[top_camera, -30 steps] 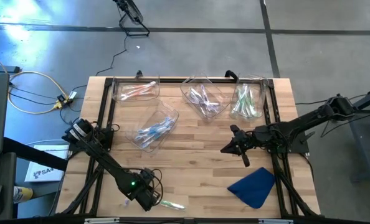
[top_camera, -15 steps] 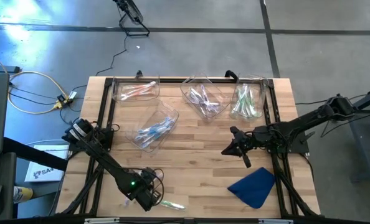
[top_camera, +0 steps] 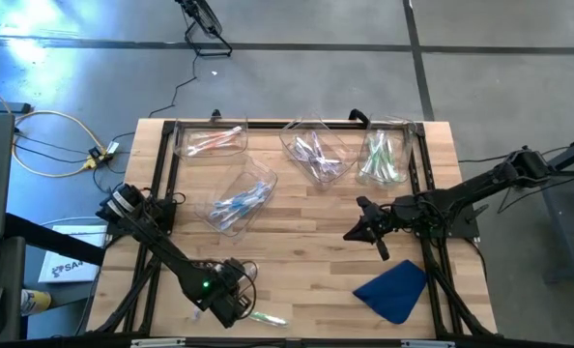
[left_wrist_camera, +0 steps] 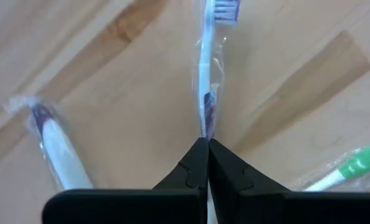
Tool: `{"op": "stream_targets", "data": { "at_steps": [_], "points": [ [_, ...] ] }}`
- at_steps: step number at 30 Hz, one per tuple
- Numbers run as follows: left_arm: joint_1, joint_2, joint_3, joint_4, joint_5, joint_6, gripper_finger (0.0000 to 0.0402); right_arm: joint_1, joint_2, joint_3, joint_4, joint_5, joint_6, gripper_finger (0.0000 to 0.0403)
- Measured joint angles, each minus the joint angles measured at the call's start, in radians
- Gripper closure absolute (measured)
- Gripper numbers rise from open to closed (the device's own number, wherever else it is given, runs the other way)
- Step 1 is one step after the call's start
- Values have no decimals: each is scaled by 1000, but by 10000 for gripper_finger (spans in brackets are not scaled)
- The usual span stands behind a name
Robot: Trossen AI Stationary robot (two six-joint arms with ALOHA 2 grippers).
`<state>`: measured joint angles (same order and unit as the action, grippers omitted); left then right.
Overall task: Pick & Place Toothbrushes
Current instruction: Put the purple toothbrush into the top center transparent bin
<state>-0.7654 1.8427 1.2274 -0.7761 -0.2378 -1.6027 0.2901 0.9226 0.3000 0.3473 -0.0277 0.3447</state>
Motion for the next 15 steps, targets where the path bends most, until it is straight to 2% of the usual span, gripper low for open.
{"op": "stream_targets", "data": {
  "at_steps": [15],
  "points": [
    [6, -32, 32, -20, -190, 115, 401, -1, 0, 0, 1, -1, -9, 400]
  ]
}}
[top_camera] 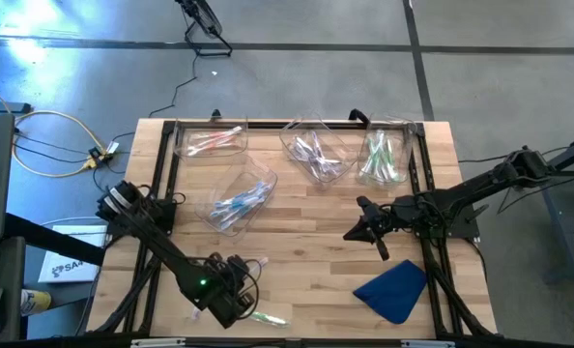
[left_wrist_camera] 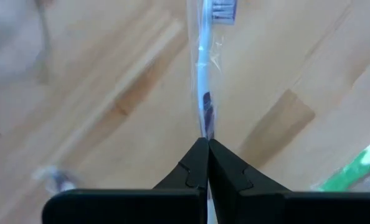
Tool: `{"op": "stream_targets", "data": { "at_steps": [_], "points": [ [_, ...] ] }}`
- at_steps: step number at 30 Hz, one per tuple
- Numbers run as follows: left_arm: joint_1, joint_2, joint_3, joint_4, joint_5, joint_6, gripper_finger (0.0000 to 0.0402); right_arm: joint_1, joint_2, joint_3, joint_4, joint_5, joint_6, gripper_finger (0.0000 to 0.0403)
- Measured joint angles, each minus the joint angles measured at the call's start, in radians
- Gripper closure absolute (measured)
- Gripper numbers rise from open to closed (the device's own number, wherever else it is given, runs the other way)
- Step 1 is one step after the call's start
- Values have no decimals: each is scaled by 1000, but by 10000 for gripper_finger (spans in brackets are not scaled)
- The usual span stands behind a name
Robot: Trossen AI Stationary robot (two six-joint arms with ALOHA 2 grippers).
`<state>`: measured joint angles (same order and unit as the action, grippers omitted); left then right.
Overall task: Pick & Place Toothbrushes
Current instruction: Put the purple toothbrush into the top center transparent bin
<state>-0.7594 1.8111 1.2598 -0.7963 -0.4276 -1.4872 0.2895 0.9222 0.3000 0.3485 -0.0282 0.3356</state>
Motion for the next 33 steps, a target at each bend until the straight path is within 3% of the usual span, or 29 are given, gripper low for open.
{"op": "stream_targets", "data": {
  "at_steps": [9, 21, 28, 33],
  "points": [
    [54, -17, 76, -8, -103, 211, 401, -2, 0, 0, 7, -1, -20, 400],
    [222, -18, 295, 17, -151, 759, 401, -2, 0, 0, 36, -28, -26, 400],
    [331, -18, 410, 232, -148, 1187, 401, -2, 0, 0, 169, -50, -27, 400],
    [399, -18, 446, 394, -59, 1419, 401, -2, 0, 0, 328, -101, -91, 400]
  ]
}}
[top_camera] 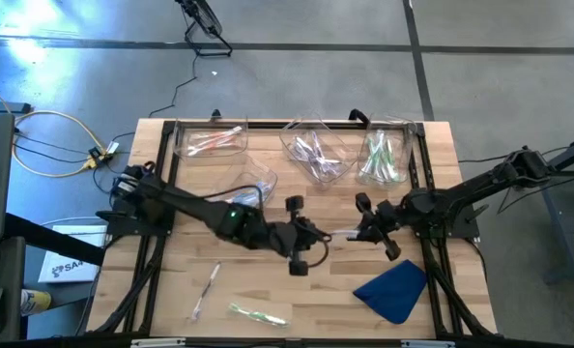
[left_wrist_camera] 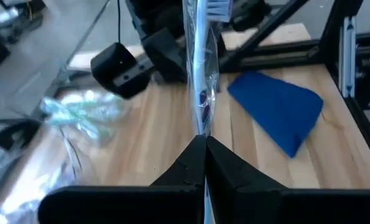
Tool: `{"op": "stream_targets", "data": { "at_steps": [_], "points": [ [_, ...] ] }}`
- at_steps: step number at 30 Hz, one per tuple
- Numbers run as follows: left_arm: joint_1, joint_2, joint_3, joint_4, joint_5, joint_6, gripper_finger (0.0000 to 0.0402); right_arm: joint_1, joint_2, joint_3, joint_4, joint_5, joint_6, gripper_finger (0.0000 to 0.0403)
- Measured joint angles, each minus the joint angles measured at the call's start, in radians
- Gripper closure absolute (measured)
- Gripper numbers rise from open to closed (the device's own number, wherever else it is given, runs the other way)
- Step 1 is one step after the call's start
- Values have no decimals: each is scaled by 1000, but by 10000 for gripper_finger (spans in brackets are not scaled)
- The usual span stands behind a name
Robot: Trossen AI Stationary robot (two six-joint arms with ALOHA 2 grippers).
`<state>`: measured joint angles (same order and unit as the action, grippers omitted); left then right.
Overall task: Pick & Place Toothbrushes
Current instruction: Put the purple toothbrush into the top center transparent bin
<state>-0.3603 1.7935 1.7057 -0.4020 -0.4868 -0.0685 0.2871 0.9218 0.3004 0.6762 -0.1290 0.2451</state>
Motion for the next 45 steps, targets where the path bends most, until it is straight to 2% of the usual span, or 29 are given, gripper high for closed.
{"op": "stream_targets", "data": {
  "at_steps": [3, 6, 13, 16, 19, 23, 31, 41, 45],
  "points": [
    [32, 0, 4, 33, 11, 56, 401, 1, 0, 0, 69, -16, -63, 396],
    [56, 2, 4, 74, 14, 103, 401, 1, 0, 0, 76, 15, -84, 375],
    [94, 2, 4, 176, 85, 163, 401, 1, 0, 0, 23, 187, -112, 259],
    [99, 2, 4, 195, 85, 173, 401, 1, 0, 0, 37, 208, -141, 213],
    [100, 7, 4, 221, 85, 188, 401, 1, 0, 0, 47, 226, -151, 188],
    [99, 14, 3, 241, 85, 203, 401, 1, 7, 0, 53, 255, -156, 185],
    [119, 14, 3, 246, 85, 203, 401, 1, 115, 14, 167, 275, -166, 203],
    [118, 14, 3, 244, 84, 203, 401, 0, 226, 95, 192, 309, -172, 204],
    [118, 14, 3, 243, 84, 203, 401, 0, 229, 95, 208, 319, -172, 226]
  ]
}}
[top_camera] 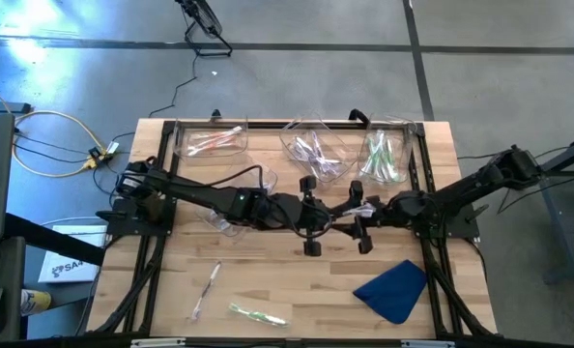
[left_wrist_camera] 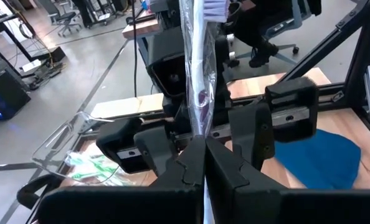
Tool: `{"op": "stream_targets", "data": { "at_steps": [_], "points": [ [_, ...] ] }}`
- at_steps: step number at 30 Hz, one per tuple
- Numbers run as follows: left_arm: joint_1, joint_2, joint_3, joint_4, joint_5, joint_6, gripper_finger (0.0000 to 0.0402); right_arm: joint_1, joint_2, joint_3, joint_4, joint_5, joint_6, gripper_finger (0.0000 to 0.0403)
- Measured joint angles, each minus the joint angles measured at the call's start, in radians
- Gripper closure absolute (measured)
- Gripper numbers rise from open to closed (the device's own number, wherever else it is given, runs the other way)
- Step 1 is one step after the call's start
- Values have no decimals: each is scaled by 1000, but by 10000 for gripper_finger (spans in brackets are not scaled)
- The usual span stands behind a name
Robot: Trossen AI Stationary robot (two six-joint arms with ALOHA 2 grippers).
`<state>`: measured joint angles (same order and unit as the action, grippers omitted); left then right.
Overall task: Pick & Place Toothbrushes
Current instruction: Put the purple toothbrush into the top center transparent bin
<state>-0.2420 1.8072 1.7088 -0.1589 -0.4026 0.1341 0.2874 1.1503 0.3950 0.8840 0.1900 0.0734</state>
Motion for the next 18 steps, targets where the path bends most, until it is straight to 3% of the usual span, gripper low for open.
{"op": "stream_targets", "data": {
  "at_steps": [12, 18],
  "points": [
    [0, 0, 0, 0, -3, 16, 401, 1, 0, 0, 10, -14, -10, 381],
    [0, 0, 0, 0, 14, 35, 401, 3, 0, 0, 7, -15, -34, 383]
  ]
}}
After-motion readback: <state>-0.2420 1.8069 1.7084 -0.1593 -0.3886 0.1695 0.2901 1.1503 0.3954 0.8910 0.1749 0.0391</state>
